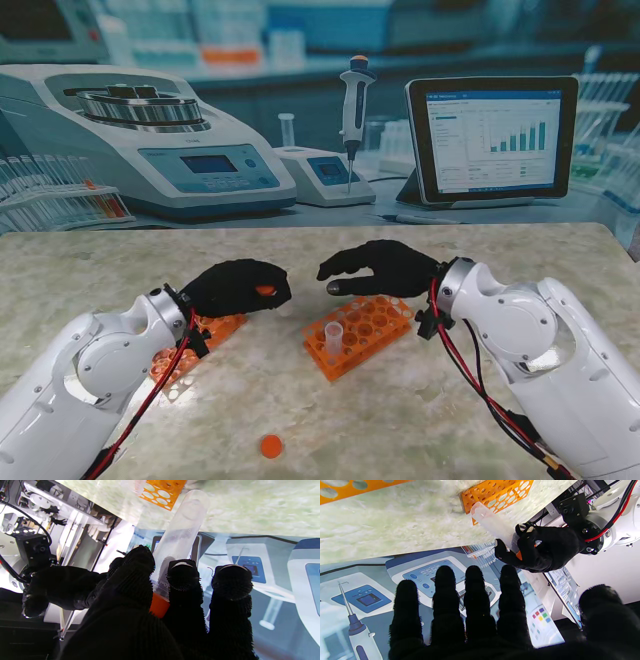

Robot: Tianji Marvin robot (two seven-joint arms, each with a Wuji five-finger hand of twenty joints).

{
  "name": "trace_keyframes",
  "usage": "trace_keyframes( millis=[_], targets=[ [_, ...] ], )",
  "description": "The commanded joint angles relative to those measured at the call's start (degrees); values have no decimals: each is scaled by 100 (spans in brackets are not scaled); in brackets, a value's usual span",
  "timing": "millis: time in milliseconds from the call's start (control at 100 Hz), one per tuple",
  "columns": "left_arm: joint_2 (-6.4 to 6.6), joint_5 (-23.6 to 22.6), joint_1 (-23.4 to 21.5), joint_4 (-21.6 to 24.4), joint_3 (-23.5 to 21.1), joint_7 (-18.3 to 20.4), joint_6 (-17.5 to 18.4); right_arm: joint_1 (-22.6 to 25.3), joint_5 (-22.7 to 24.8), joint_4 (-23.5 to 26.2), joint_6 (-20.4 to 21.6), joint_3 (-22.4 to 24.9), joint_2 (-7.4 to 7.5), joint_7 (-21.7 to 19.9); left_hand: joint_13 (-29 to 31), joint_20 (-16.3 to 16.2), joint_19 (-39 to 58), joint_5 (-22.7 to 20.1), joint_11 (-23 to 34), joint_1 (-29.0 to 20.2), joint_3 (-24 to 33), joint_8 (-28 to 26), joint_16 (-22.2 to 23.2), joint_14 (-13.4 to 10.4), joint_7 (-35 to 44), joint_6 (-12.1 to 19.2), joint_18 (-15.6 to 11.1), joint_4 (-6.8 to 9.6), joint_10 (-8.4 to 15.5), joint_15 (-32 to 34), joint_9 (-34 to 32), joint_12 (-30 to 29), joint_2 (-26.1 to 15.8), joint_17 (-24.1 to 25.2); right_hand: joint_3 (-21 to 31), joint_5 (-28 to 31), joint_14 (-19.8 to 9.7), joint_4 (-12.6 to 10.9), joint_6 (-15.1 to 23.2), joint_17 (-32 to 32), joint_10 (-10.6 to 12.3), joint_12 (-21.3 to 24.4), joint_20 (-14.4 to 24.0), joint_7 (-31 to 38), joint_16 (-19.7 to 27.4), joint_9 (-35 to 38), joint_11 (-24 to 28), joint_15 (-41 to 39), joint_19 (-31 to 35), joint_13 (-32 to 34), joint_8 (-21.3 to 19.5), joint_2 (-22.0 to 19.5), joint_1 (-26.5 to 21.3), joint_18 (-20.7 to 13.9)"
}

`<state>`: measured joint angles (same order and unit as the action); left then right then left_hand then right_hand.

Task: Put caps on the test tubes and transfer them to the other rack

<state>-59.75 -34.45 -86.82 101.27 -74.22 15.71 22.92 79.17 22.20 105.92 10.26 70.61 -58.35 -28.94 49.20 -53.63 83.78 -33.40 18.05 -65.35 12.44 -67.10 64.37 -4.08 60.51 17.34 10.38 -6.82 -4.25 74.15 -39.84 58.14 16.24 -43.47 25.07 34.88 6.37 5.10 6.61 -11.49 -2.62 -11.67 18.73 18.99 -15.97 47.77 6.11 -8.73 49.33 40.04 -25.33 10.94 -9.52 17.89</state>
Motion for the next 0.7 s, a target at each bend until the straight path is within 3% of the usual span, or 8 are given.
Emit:
trace_keyframes(
  millis=[0, 530, 690],
  targets=[
    [32, -18, -28, -61, -56, 29, -21, -73, 0, 23, -64, -50, 20, -89, -80, -276, 20, -598, 2590, -862, 1934, -312, 79, -544, 1224, -651, 83, 430, 381, 8, -976, 507, -1125, -1, -75, 125, -125, 133, 206, 115, 189, -39, -126, 87, 62, -1, 33, 107, -76, -130, -73, 156, 13, 111],
    [49, -224, -173, -235, -518, 27, 20, -837, -195, -242, -365, -608, 95, -661, -113, -320, 32, -603, 2596, -862, 1931, -303, 125, -482, 1226, -652, 140, 428, 376, 13, -965, 511, -1127, 102, -148, 151, -147, 131, 263, 183, 217, -38, -155, 121, 87, -40, 14, 133, -156, -183, -113, 154, -78, 114],
    [53, -248, -187, -285, -605, 38, 17, -1108, -159, -350, -411, -821, 80, -663, -125, -338, 38, -604, 2596, -862, 1934, -301, 140, -455, 1232, -658, 164, 428, 367, 16, -960, 512, -1122, 136, -166, 176, -187, 128, 303, 195, 254, -32, -172, 134, 96, -39, 10, 134, -183, -175, -122, 161, -110, 105]
  ],
)
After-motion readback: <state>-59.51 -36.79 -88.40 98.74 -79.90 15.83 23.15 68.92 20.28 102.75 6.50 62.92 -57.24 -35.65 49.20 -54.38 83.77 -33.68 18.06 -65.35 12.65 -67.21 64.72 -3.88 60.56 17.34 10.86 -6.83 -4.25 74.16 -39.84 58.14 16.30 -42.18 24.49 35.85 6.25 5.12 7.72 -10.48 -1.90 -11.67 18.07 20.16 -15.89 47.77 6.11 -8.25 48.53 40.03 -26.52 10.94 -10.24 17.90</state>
